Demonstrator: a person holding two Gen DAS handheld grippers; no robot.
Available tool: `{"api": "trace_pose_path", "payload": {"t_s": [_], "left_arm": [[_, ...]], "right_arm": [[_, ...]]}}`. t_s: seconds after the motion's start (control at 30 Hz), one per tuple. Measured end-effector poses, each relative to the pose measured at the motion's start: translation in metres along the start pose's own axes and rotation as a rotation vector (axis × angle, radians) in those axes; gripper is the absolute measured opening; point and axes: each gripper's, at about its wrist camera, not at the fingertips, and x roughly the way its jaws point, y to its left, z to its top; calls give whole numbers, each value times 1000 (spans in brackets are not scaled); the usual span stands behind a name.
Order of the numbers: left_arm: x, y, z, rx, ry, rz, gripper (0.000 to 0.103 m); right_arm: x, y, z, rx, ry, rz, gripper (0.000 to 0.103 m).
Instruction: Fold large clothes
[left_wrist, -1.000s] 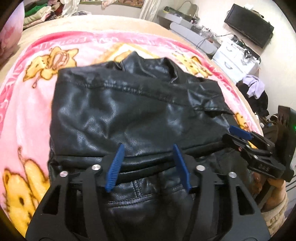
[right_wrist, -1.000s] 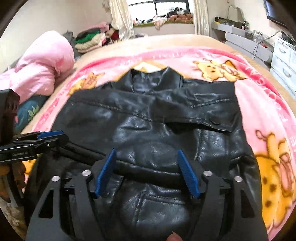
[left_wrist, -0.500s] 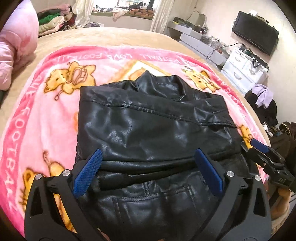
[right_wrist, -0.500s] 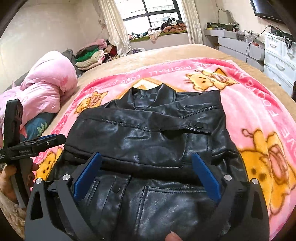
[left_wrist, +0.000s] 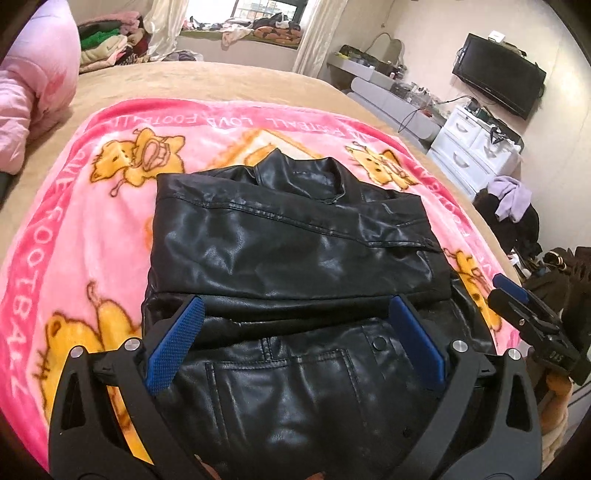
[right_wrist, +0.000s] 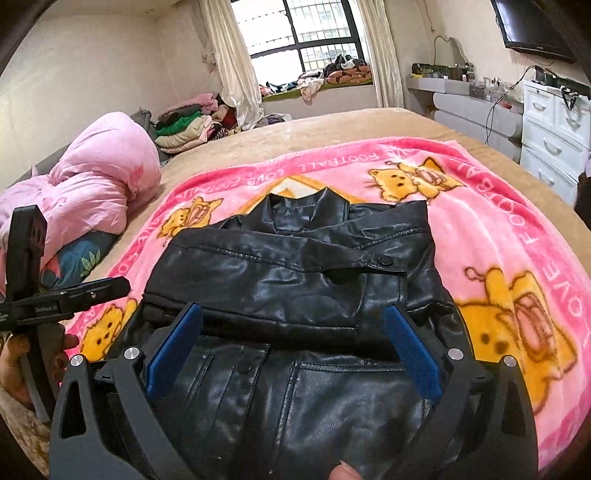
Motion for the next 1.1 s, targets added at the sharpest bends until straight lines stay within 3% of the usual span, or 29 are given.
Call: {"api": "trace_pose_path", "payload": {"t_s": [0.33,0.73,1.1], "left_arm": [[-18,-10,-12,7,-31,-3,94],[-45,-12,-34,-11,-90,51,94],[-51,-13,-63,-42,-86,58,94]], "right_arm": [[-25,8,-8,0,-18,39,98],[-46,10,-24,-16,-7,41,98],[-56,6,-38,-26,21,32,98]]}}
